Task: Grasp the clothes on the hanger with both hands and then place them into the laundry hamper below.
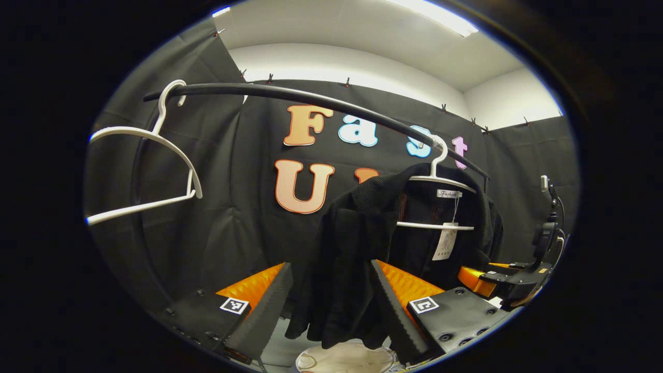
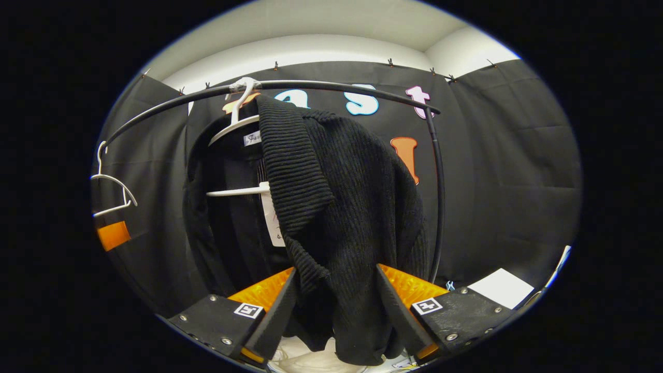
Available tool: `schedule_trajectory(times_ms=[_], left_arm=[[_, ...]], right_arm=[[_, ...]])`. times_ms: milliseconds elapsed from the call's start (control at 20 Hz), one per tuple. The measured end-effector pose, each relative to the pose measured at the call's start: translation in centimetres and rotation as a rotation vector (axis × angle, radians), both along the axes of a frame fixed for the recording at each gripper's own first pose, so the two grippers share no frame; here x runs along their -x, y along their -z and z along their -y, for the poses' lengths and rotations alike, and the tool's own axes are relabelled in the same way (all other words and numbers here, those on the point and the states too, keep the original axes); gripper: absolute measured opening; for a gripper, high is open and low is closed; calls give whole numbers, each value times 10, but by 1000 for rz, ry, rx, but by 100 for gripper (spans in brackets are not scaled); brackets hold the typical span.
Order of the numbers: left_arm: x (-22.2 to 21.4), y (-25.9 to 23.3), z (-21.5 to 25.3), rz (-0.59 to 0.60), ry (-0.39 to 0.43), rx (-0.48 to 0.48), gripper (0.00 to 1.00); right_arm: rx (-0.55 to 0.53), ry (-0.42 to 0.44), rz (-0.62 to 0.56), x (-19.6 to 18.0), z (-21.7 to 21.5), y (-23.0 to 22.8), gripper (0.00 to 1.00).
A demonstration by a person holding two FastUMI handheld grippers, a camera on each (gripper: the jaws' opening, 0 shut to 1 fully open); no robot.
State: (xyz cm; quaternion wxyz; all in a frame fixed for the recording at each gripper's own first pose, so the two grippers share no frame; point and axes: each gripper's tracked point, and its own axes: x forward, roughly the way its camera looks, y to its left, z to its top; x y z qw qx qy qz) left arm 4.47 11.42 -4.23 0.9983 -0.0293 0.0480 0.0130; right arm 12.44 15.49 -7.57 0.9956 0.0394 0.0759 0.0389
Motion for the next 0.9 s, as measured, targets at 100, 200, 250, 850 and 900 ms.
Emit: schedule_trajectory(times_ms=[100, 200, 250, 850, 900], left_arm=[[-4, 2, 7, -2, 18, -5, 96], [-11, 4, 15, 1, 36, -5, 96], [-15, 5, 18, 1, 43, -4, 96], [-74, 33, 60, -32, 131, 21, 96], [-79, 38, 58, -36, 130, 16, 96]], right_arm=[[-14, 2, 0, -6, 0, 1, 76], [-28, -1, -1, -9, 1, 1, 64], [-30, -2, -1, -9, 1, 1, 52], [7, -21, -6, -2, 8, -2, 5], [6, -23, -9, -1, 8, -2, 12]])
